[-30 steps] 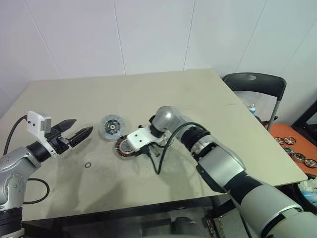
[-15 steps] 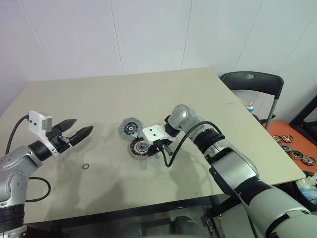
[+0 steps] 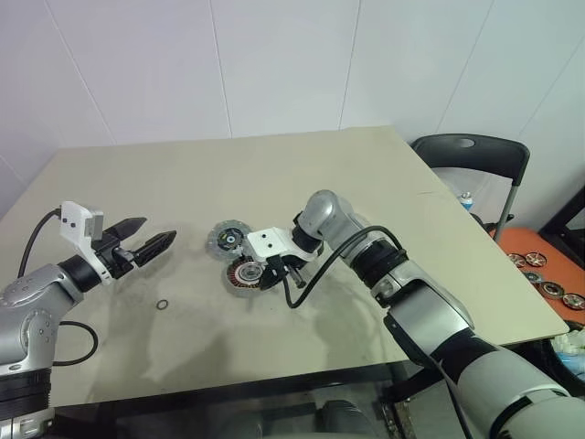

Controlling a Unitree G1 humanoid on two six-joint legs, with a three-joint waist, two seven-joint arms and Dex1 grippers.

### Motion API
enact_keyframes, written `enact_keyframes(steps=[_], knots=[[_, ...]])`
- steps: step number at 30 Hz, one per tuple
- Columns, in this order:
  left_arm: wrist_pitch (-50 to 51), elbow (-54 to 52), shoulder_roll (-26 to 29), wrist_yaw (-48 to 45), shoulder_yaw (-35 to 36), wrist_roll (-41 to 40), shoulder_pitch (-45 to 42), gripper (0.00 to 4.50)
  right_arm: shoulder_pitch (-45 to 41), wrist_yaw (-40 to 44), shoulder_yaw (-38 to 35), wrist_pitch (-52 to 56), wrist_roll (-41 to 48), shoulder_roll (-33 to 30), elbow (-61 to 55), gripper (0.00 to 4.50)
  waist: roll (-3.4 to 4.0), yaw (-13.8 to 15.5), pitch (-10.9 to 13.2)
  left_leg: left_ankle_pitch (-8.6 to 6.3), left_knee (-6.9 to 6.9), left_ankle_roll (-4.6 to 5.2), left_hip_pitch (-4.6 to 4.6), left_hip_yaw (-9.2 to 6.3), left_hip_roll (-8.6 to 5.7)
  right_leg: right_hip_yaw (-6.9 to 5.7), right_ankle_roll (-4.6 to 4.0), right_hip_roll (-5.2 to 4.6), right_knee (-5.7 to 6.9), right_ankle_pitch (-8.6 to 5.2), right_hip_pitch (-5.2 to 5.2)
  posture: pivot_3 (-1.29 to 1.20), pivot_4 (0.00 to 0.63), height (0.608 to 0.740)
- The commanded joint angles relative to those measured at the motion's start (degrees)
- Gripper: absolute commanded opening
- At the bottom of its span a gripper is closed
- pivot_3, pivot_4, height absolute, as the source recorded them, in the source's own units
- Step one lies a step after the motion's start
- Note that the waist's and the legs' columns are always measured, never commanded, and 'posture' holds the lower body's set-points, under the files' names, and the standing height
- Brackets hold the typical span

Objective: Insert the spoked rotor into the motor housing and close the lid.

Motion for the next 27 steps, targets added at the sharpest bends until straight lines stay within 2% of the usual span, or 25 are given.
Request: enact_keyframes(steps=[1, 14, 27], knots=[[-1.16, -0.11, 0.71, -0.48, 0.7, 0.16, -1.13, 4.5, -0.69, -1.35, -0.18, 1.02, 0.79, 0.47, -3.45, 0.03, 0.01, -0.18, 0.0, 0.0, 0.0, 0.0, 0.0, 0.0, 0.0, 0.0, 0.0, 0.0, 0.0, 0.0, -0.01, 0.0, 0.0, 0.74], [-1.28, 1.11, 0.72, -1.4, -0.32, 0.98, -2.34, 4.5, 1.54, 0.59, 0.86, 14.42, 4.25, 1.19, -14.19, 0.03, -0.01, -0.02, -0.01, 0.0, 0.02, 0.0, 0.0, 0.02, 0.01, 0.0, 0.0, 0.0, 0.01, 0.0, 0.0, 0.0, 0.0, 0.74], [-0.92, 1.03, 0.93, -1.37, -0.79, 0.81, -3.25, 4.5, 3.02, -3.06, 3.07, 14.46, 3.97, 1.63, -13.42, 0.03, -0.02, -0.1, -0.01, 0.0, 0.01, 0.01, 0.02, 0.02, 0.02, 0.0, 0.0, 0.01, 0.02, 0.0, 0.0, 0.0, 0.0, 0.74]])
